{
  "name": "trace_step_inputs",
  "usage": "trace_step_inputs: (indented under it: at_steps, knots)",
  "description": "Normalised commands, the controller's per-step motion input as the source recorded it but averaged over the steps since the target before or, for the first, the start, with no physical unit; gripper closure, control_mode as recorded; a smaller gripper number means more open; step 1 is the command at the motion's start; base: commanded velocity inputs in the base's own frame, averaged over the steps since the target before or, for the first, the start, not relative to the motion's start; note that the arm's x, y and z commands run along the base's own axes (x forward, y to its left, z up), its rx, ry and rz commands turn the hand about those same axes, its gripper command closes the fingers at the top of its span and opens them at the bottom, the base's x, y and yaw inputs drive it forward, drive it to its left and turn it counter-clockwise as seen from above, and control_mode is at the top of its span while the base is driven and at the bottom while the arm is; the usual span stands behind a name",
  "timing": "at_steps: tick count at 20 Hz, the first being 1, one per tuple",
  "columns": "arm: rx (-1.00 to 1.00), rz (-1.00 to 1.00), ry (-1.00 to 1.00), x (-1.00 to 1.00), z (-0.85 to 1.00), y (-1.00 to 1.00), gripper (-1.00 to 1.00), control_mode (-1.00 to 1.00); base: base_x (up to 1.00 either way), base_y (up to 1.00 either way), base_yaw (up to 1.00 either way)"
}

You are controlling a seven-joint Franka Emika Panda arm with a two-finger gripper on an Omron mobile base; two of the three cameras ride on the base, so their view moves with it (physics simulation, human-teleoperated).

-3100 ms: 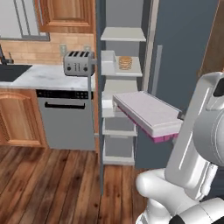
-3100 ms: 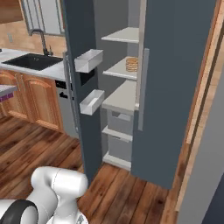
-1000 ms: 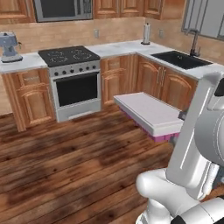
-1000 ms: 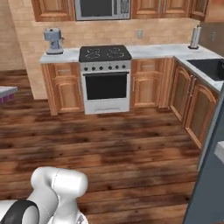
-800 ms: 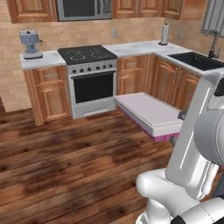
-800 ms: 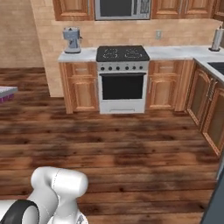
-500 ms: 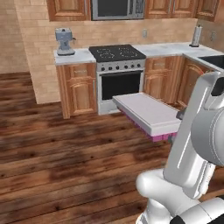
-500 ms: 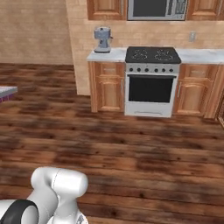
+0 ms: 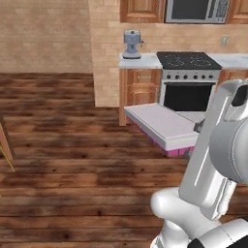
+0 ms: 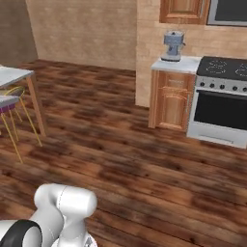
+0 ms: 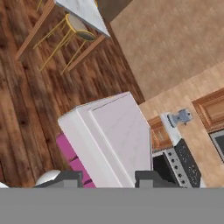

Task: Open the freezer door, pick up the ice cube tray from the freezer, and place it on the dining counter.

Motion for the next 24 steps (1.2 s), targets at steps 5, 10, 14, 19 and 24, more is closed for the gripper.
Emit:
trace_step_inputs:
  at_steps: [5, 10, 14, 19, 24]
  knots:
    - [0.00, 0.00, 0.00, 0.00, 0.00, 0.00, 1.00, 1.00, 0.64, 0.38, 0.49]
    - [0.00, 0.00, 0.00, 0.00, 0.00, 0.00, 1.00, 1.00, 0.81, 0.28, 0.49]
    - [0.00, 0.00, 0.00, 0.00, 0.00, 0.00, 1.00, 1.00, 1.00, 0.34, 0.46]
    - [0.00, 0.00, 0.00, 0.00, 0.00, 0.00, 1.00, 1.00, 1.00, 0.44, 0.37]
    - [0.00, 0.00, 0.00, 0.00, 0.00, 0.00, 1.00, 1.00, 1.00, 0.40, 0.17]
